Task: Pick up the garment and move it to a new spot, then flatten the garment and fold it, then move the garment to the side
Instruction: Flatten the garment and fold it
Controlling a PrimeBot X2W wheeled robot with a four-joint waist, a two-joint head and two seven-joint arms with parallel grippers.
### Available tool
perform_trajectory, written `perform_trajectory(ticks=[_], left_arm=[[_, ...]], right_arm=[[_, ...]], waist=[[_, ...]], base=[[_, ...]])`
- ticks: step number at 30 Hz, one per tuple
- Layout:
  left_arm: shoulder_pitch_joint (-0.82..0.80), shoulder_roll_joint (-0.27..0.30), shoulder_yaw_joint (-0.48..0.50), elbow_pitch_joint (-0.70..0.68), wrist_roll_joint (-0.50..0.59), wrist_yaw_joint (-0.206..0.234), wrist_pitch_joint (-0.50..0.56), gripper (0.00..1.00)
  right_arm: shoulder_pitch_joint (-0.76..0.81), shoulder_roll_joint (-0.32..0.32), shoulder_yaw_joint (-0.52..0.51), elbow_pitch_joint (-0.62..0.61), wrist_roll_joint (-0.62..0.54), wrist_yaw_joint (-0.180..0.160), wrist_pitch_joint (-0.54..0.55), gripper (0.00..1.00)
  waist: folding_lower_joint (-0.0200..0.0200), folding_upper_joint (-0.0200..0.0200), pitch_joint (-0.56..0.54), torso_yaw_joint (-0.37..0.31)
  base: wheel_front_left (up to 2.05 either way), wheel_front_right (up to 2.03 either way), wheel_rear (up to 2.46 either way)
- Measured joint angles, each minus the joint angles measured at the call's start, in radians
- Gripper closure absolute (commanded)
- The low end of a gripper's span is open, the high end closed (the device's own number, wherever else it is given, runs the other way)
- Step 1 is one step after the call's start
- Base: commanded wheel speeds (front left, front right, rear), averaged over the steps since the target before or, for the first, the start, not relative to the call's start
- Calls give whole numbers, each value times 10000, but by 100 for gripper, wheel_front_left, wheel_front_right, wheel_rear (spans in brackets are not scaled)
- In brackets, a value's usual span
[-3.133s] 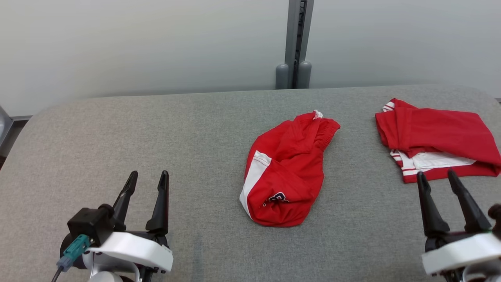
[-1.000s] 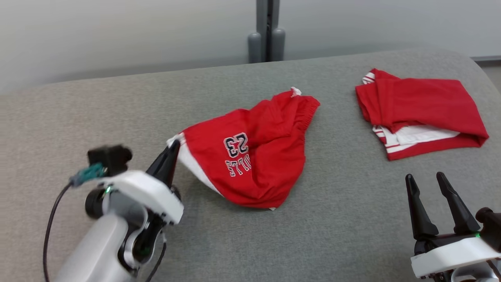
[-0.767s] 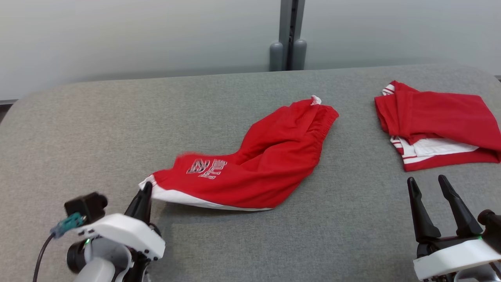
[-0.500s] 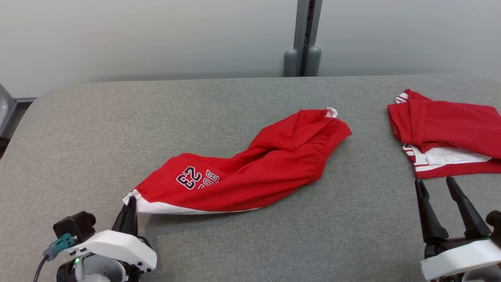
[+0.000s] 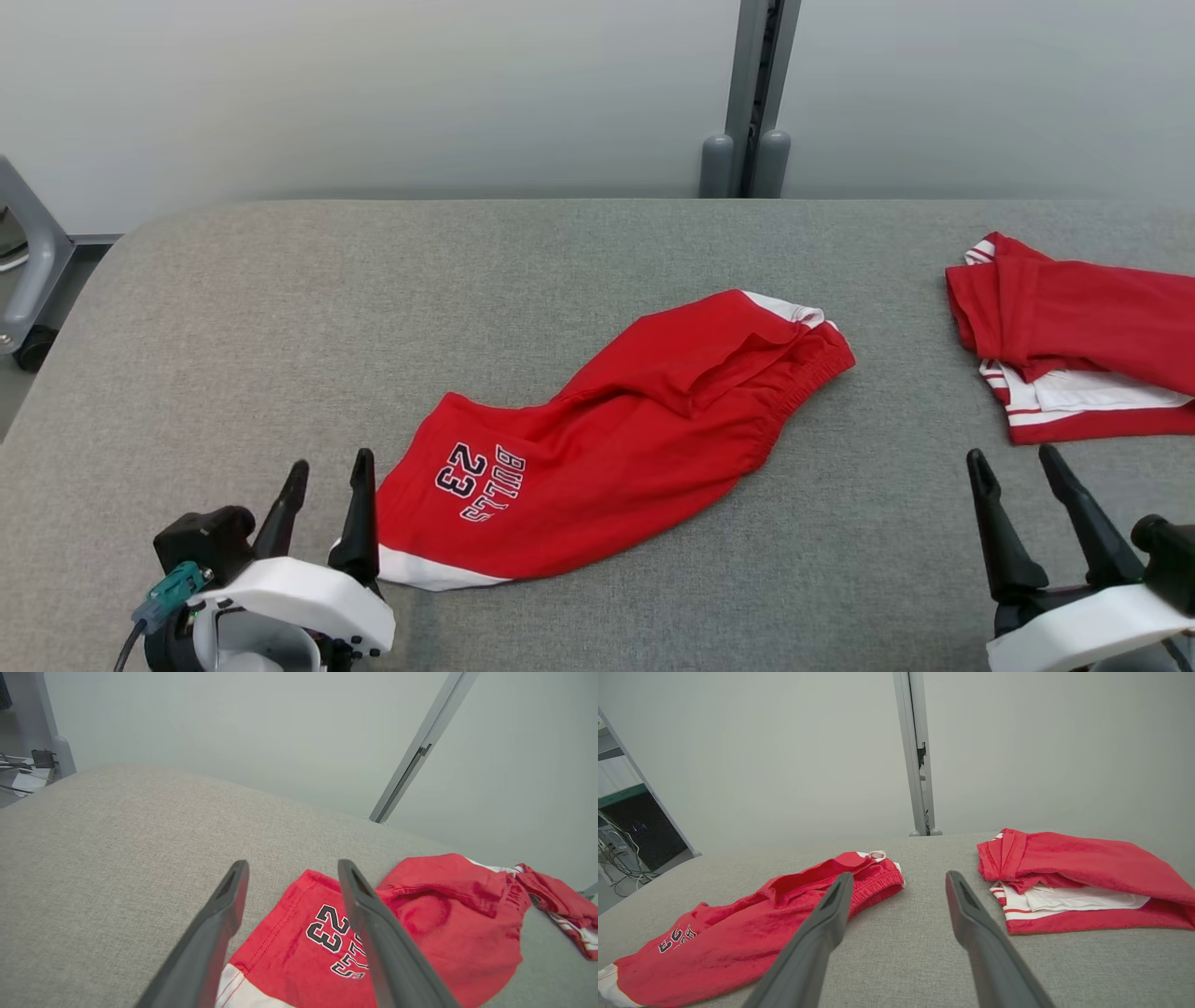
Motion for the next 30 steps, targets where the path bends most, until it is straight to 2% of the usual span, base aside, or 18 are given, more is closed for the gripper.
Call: perform_trajectory(ticks=[8,13,23,30], left_arm=[[-45,138,-105,-855,792,10,-295,0],[-38,159,-151,-1143,1009,8,-370,0],[-340,-38,-403,-1237,1124,-130,-370,0],[-490,-130,-399,-1116,1143,-232,-374,0]], right_arm=[[69,-6,144,265,144,0,46,0],[-68,-71,499,579,453,0,435,0],[-1811,-539,1664,2865,1616,0,2286,0],[-2825,-738,1983,4059,2351,0,2740,0]], waist=[[0,0,-6,287],[0,0,36,568],[0,0,459,1406],[0,0,816,2180]], base=[[0,0,0],[0,0,0],[0,0,0],[0,0,0]])
